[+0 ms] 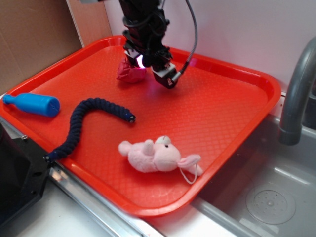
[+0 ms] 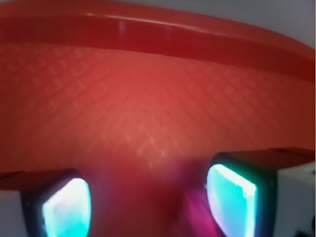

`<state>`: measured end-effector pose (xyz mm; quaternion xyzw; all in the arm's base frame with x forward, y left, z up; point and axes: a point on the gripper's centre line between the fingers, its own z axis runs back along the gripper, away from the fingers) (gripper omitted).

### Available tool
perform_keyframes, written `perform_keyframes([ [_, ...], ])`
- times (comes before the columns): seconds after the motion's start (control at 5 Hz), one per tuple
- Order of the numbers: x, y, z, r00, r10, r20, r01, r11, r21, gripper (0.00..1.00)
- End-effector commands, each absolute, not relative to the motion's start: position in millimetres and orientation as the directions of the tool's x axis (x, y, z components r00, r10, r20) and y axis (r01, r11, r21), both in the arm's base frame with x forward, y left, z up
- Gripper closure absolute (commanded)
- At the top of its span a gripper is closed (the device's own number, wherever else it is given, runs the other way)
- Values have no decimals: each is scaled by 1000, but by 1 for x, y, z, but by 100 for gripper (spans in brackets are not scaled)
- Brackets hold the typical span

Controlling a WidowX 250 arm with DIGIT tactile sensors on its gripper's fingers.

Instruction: Grab the red paper.

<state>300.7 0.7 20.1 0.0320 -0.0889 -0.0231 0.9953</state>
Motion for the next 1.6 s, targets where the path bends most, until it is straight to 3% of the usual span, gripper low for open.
perform_keyframes([
  [0.0, 274, 17, 50, 982, -56, 180, 36, 993, 112, 0],
  [0.4, 238, 24, 145, 947, 5, 321, -23, 998, 54, 0],
  [0.6, 223, 27, 149, 959, 9, 282, -17, 1000, 26, 0],
  [0.8, 215, 34, 124, 977, 27, 209, -43, 996, 73, 0],
  [1.0, 220, 38, 101, 986, 29, 165, -43, 996, 80, 0],
  [1.4, 243, 27, 31, 997, -26, 70, 23, 998, 56, 0],
])
